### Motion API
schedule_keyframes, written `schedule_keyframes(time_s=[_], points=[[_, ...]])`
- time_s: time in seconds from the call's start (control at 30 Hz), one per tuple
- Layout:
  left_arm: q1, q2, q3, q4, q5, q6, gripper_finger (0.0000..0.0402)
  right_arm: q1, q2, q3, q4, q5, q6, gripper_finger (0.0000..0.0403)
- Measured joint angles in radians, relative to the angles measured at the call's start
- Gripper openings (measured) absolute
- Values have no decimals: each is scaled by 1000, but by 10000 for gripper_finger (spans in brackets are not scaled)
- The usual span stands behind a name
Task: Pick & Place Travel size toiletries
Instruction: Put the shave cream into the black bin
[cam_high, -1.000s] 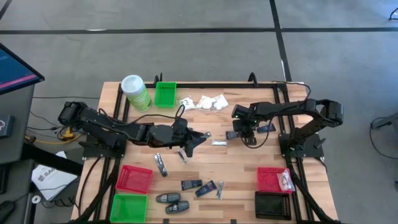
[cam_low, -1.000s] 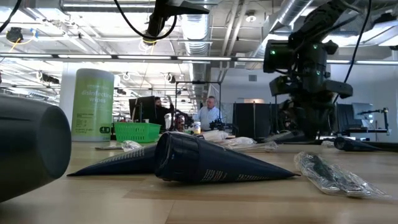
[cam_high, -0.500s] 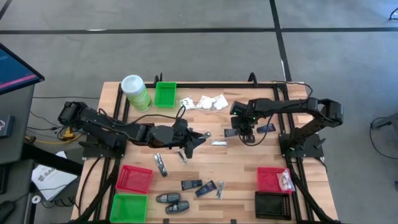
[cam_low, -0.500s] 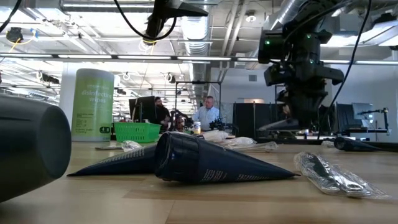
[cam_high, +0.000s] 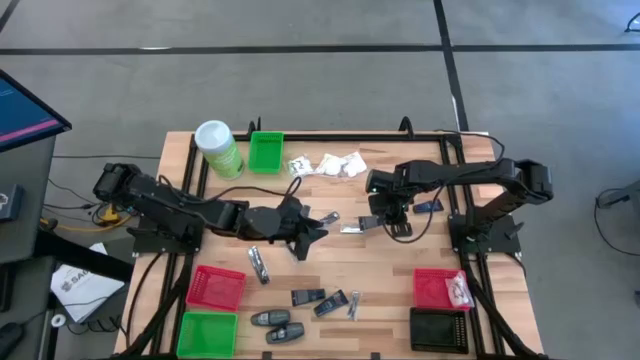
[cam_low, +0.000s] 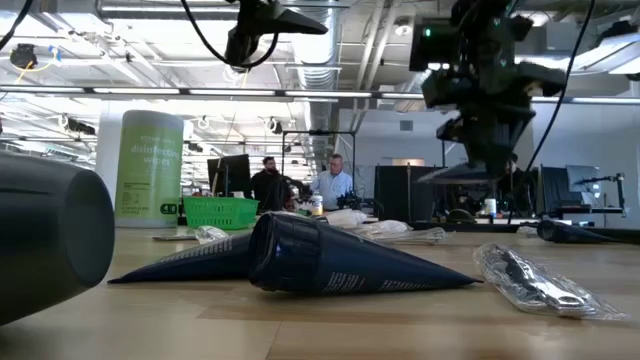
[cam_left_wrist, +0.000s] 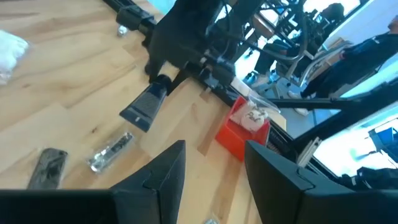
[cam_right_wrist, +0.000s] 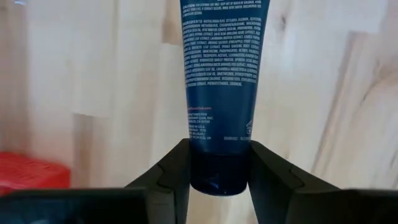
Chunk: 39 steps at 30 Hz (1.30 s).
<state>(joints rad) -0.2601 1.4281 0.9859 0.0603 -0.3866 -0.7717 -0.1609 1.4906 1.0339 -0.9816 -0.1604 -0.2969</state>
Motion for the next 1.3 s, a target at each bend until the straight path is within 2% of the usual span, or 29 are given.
schedule_keyframes(time_s=[0.13,0.33,0.5,0.7,0.9,1.07,1.3], points=[[-21,0,0,-36,0,-28,159,63,0,54,-39,-3,31,114],[-65,0,0,-91,-2,-85,159,160,-1,156,-93,-31,107,139],[-111,0,0,-90,-8,-101,159,244,-1,253,-148,-33,188,114],[-172,0,0,-89,-10,-143,159,360,-1,342,-176,-33,358,116],[-256,0,0,-89,-12,-182,159,495,-1,372,-177,-26,536,135],[-329,0,0,-88,-85,-206,159,605,-1,372,-171,-21,650,113],[-399,0,0,-85,-168,-236,159,733,-1,372,-162,37,806,127]])
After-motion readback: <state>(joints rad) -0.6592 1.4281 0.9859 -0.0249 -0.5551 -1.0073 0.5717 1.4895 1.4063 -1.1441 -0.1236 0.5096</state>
